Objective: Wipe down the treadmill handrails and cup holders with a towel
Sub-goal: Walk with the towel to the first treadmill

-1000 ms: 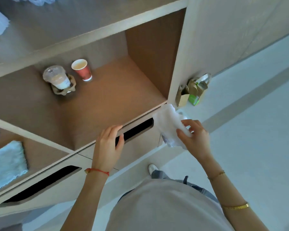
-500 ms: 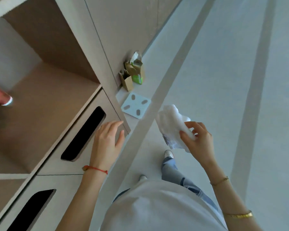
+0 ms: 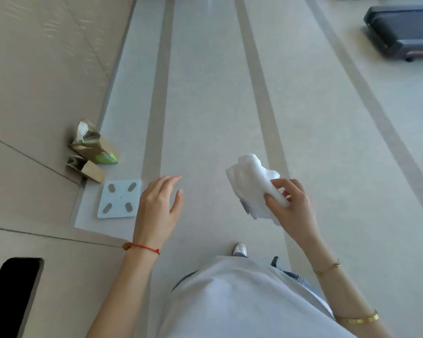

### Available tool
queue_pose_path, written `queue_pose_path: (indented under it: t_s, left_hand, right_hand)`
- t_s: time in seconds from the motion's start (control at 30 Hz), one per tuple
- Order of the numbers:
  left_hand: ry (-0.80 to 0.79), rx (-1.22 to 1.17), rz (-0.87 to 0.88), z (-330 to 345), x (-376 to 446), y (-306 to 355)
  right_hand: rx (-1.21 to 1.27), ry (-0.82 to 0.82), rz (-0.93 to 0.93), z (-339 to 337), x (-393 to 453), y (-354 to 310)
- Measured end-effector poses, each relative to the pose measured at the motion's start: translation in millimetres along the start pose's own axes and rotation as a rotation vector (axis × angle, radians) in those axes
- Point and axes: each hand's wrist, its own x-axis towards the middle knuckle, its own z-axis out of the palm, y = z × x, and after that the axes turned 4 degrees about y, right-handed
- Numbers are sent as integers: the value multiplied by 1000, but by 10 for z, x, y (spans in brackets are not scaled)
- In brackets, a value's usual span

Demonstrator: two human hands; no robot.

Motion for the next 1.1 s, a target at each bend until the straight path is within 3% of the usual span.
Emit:
queue_pose_path:
  t_s: [0.23, 0.53, 1.1]
  left_hand:
    - [-110, -67, 154, 862, 930, 829]
    - [-226, -103, 328, 1824, 2172, 1531]
    - [-372, -202, 566, 3849, 5249, 3129]
  right_hand:
    - [7, 167, 92, -789, 632, 538]
    - [15, 383, 233, -1284, 1538, 1049]
    - [56, 653, 368, -2404, 4450, 1809]
